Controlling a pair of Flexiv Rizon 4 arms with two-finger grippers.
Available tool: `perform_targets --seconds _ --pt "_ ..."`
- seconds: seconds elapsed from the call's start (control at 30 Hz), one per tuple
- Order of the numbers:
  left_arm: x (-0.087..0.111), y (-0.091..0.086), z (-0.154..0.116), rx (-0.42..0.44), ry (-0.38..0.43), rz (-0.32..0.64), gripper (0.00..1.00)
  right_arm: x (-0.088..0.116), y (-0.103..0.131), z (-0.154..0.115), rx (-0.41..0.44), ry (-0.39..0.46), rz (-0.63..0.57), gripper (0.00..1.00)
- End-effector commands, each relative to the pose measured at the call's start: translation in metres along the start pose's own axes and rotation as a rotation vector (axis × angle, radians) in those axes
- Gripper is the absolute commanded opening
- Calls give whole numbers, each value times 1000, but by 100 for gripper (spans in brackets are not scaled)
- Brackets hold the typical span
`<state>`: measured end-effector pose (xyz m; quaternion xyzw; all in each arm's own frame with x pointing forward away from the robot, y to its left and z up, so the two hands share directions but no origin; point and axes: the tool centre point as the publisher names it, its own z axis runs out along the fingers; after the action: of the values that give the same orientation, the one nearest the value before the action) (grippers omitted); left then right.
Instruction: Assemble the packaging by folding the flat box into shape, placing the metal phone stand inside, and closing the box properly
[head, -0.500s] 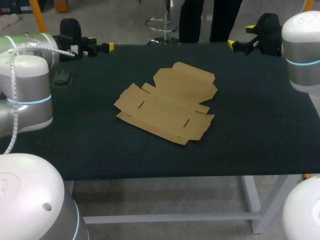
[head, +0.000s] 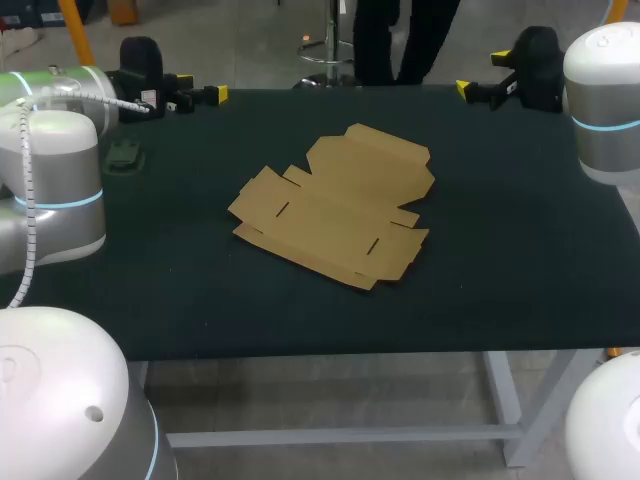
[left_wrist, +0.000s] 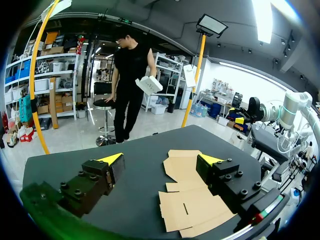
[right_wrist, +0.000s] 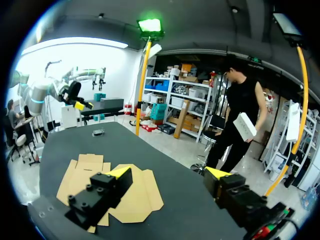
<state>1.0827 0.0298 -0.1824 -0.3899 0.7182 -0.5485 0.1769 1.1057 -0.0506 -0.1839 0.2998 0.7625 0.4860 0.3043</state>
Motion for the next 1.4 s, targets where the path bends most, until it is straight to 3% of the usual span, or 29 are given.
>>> perform_targets --seconds 0.03,0.2,0.33,0.43,0.6,0.87,1.03,1.4 --pt "0 0 0 0 0 0 100 1 0 0 -2 -2 0 100" --pt "0 0 0 0 0 0 100 1 0 0 -2 -2 0 100" --pt "6 0 -3 -20 55 -37 100 6 2 1 31 0 35 100" --pt "14 0 -3 -62 18 -66 100 11 2 0 51 11 53 100" --pt "23 -5 -3 -179 -36 -177 100 16 3 -5 110 42 140 100" --pt "21 -3 -2 -352 -34 -403 100 21 -4 -16 249 119 339 100" --pt "17 4 -5 -437 -33 -490 100 23 -13 -22 302 145 415 100" --pt "30 35 -25 -582 -13 -569 100 40 -38 -48 440 178 553 100"
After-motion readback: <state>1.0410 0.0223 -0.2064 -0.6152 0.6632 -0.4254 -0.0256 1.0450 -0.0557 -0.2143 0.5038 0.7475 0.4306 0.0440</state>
